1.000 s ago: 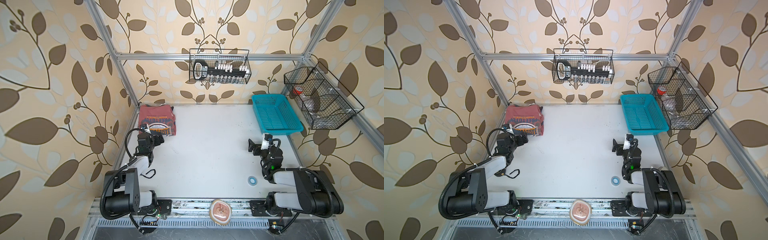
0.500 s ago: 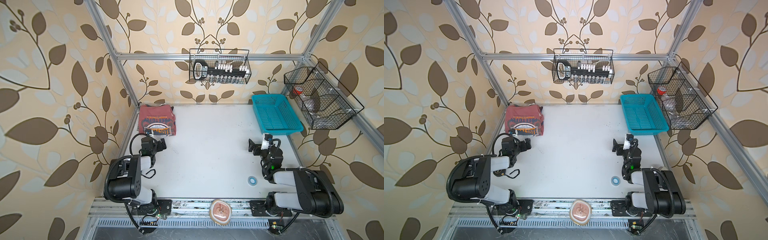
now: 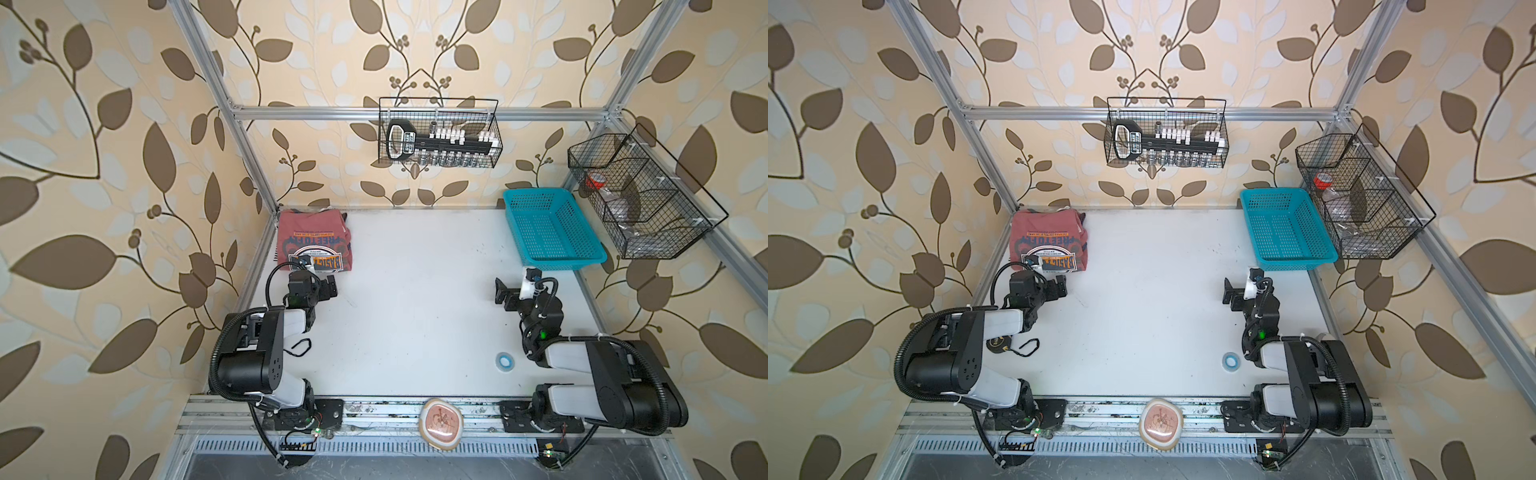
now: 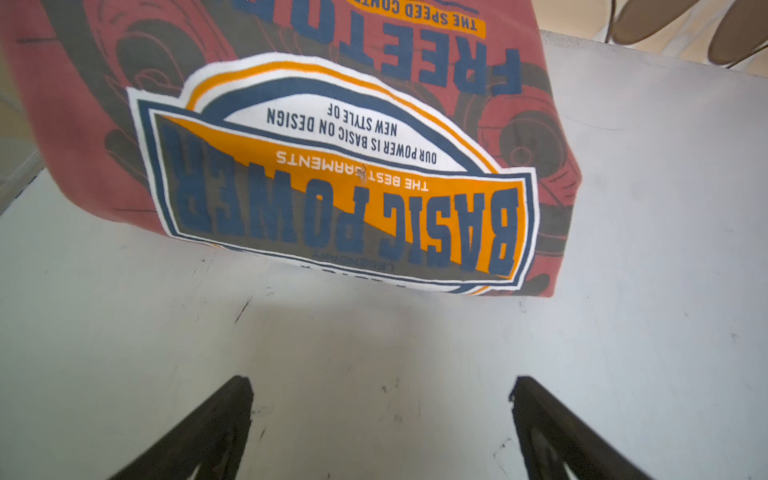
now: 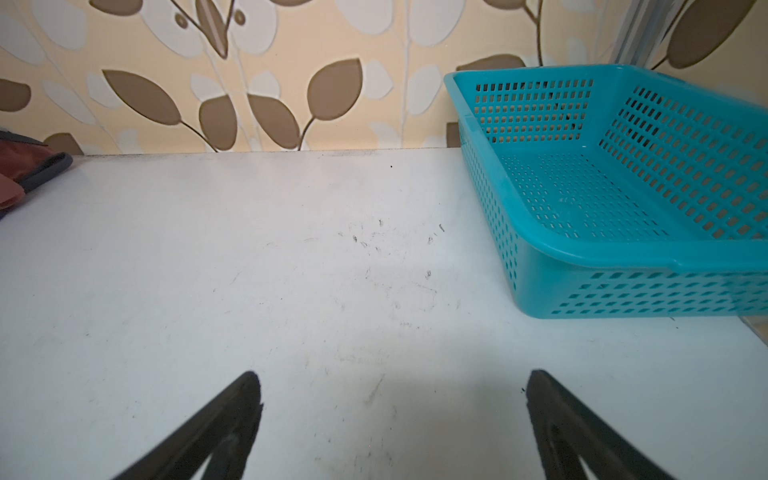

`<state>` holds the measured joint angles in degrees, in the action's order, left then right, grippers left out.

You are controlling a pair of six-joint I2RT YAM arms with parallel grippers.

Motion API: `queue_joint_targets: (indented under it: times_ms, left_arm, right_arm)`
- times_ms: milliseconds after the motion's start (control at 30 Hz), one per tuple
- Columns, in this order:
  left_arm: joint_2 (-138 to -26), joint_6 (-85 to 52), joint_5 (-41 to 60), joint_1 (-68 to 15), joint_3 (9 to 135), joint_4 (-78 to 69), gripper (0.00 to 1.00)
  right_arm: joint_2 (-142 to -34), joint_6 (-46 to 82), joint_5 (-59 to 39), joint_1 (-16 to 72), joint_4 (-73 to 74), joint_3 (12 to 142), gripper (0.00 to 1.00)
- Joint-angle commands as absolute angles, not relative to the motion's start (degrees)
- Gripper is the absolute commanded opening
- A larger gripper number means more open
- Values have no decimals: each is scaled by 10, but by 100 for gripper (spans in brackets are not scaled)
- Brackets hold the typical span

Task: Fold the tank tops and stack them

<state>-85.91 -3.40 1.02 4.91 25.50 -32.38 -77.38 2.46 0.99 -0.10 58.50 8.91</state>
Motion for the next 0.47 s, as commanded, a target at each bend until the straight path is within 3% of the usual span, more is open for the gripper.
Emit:
queue_joint_targets:
  times_ms: [0,433]
  left_arm:
    - [-854,-24,3,48,267,-338,99]
    - [-851,-24,3,47,264,-341,99]
  right_arm:
    - [-775,6,26,1,584,105,100]
    - [-773,8,25,-1,586,103,100]
